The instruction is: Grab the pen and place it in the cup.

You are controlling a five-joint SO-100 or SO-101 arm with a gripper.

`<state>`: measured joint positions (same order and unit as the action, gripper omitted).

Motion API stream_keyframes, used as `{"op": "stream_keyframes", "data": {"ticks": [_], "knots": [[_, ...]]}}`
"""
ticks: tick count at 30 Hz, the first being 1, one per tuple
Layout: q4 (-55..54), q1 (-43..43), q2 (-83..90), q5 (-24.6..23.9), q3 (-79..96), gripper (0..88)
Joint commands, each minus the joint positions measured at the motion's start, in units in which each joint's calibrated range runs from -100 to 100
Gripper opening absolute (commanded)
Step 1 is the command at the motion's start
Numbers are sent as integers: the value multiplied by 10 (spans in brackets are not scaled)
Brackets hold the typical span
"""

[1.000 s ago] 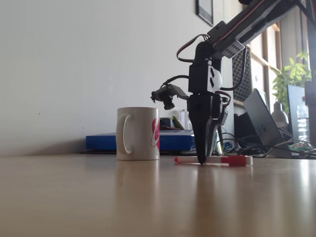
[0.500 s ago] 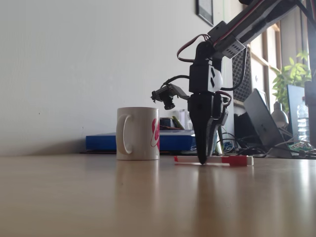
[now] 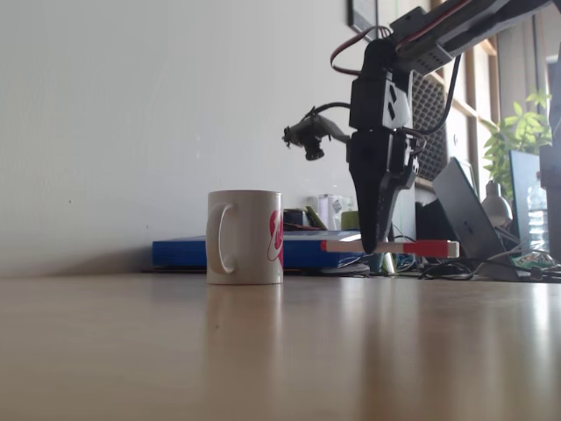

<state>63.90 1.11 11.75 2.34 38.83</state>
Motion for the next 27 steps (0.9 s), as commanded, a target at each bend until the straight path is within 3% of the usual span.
{"op": "stream_keyframes", "data": {"ticks": [1,10,27], "knots": [[6,-7,65,3,-17,9],[-32,-8,155,11,-87,9],[-361,-34,148,93,-183,9]]}}
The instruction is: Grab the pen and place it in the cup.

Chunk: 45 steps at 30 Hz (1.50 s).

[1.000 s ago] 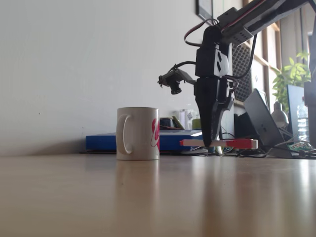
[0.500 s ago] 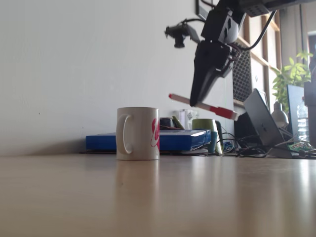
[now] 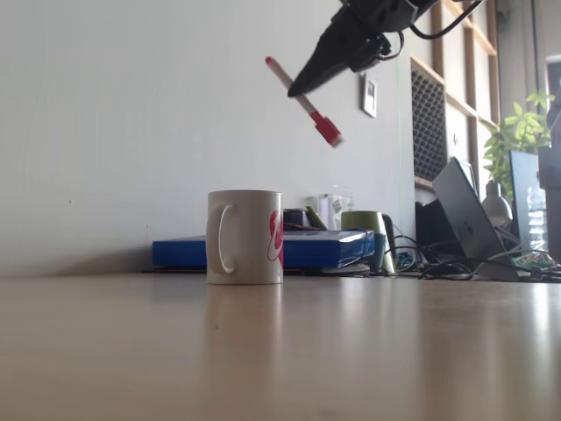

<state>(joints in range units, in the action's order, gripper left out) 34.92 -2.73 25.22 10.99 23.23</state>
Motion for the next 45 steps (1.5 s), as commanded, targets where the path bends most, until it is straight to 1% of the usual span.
{"op": "stream_keyframes", "data": {"ticks": [1,6,9,13,16,20,26,36,39,45], "knots": [[-85,6,13,4,-27,9],[-132,17,-22,-3,-33,9],[-161,19,-47,-33,-41,9],[-165,17,-85,-73,-77,9],[-165,14,-119,-87,-110,9],[-166,11,-168,-96,-155,9],[-199,9,-226,-96,-197,9],[-296,-24,-280,-100,-204,9],[-307,-27,-294,-100,-204,9],[-310,-21,-330,-125,-204,9]]}}
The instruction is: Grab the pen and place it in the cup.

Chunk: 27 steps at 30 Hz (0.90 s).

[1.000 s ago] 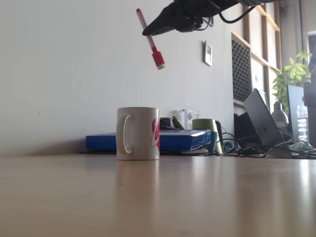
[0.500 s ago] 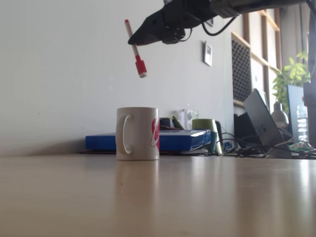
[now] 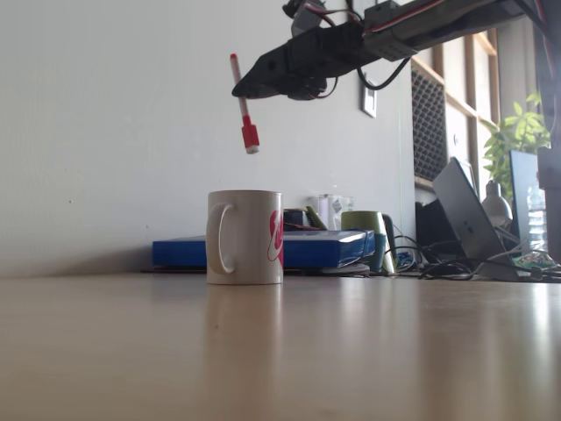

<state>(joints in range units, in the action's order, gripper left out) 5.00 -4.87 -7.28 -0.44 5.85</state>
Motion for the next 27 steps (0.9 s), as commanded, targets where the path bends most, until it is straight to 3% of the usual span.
{"op": "stream_keyframes", "data": {"ticks": [1,21,27], "knots": [[-10,1,-11,-13,-30,9],[-6,2,-37,-13,-20,13],[-10,2,-38,-17,-9,193]]}}
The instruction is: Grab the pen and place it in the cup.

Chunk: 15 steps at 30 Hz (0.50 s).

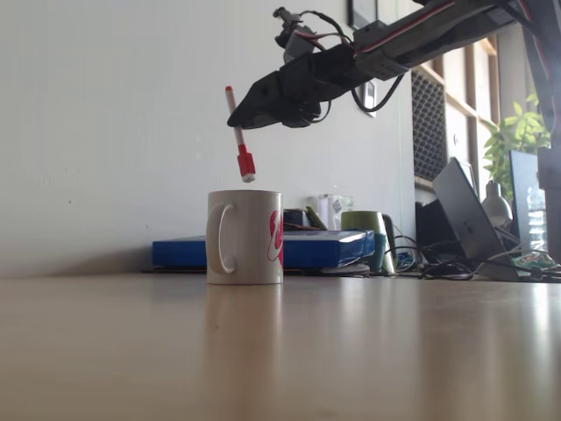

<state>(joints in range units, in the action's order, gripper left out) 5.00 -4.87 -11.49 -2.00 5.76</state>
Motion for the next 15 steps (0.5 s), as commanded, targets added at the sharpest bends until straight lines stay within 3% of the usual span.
{"op": "stream_keyframes", "data": {"ticks": [1,4,15], "knots": [[-10,2,5,-2,-8,222],[-9,1,5,-3,-8,266],[-9,0,5,-3,-8,263]]}}
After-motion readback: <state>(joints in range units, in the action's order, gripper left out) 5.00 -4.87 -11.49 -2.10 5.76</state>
